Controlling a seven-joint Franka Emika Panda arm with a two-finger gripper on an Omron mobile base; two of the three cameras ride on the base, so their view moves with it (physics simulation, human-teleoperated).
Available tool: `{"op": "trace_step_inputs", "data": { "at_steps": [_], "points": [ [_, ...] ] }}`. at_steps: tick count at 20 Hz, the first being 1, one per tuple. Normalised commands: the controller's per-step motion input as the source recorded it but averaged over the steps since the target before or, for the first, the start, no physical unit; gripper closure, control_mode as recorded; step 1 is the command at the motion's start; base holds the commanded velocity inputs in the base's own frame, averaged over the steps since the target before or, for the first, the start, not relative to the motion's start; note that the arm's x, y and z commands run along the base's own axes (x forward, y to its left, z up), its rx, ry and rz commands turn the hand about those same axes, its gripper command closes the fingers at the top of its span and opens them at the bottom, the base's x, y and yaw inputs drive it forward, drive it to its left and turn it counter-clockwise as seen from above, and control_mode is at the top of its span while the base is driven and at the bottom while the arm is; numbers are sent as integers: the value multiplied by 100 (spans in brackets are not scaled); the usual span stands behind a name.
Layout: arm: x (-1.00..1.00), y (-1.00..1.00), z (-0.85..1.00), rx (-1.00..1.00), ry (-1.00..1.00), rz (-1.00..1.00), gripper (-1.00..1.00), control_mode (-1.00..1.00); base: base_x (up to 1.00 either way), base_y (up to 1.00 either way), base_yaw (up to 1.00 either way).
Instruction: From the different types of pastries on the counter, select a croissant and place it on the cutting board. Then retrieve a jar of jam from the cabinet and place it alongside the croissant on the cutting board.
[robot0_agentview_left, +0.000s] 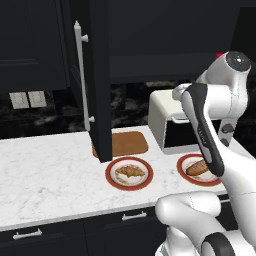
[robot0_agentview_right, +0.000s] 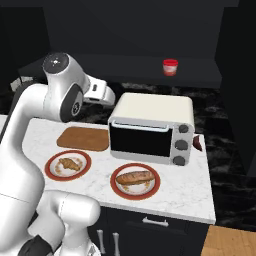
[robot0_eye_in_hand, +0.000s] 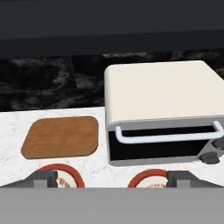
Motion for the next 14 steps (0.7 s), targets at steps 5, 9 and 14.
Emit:
{"op": "trace_step_inputs", "data": {
  "at_steps": [5, 9, 14],
  "points": [
    [-3, 0, 5, -1, -4, 0, -100, -100, 0, 0, 0],
    [-61, -2, -31, -7, 0, 0, -100, -100, 0, 0, 0],
    [15, -14, 94, 0, -10, 0, -100, -100, 0, 0, 0]
  ]
}}
